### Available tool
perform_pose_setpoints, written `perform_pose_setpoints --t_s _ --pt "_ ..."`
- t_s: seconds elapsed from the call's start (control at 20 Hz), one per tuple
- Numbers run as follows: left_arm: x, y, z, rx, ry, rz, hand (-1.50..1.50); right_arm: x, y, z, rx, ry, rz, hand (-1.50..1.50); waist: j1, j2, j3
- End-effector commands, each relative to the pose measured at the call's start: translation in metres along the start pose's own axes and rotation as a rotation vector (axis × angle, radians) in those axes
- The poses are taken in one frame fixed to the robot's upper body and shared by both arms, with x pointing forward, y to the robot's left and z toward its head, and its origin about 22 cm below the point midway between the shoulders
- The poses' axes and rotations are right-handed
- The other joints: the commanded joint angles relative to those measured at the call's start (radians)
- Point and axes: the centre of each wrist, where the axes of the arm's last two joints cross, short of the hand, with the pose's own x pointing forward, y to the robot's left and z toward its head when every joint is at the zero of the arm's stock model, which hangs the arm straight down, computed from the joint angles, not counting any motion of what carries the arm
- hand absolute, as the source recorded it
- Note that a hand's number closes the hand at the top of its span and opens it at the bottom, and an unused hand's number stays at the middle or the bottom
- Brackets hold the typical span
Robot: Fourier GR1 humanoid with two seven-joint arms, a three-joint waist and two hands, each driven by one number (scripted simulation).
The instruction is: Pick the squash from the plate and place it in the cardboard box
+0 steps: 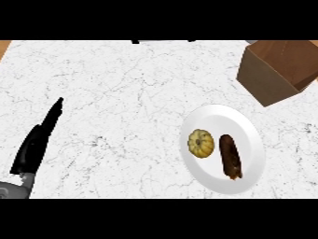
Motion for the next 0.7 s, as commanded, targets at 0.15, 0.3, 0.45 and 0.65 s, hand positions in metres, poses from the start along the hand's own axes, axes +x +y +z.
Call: perform_pose_setpoints --t_s 0.15,0.3,0.45,0.65 --pt "0.002 -0.001 -0.006 -0.030 -0.010 -0.006 0.00 0.030 0.015 -0.027 0.072 0.074 0.064 -1.50 0.028 0.001 0.002" --pt "-0.009 -0.011 -0.002 -0.034 -0.015 -0.009 0.00 0.054 0.027 -0.042 0.080 0.087 0.084 -1.50 0.040 -0.001 0.002" --pt "0.005 -0.011 -0.009 -0.054 -0.007 -0.005 0.00 0.076 0.039 -0.060 0.052 0.102 0.167 -1.50 0.052 -0.007 0.005" --pt "-0.003 -0.024 -0.018 -0.069 -0.028 -0.007 0.00 0.100 0.061 -0.090 -0.015 0.065 0.206 -1.50 0.057 -0.006 0.005"
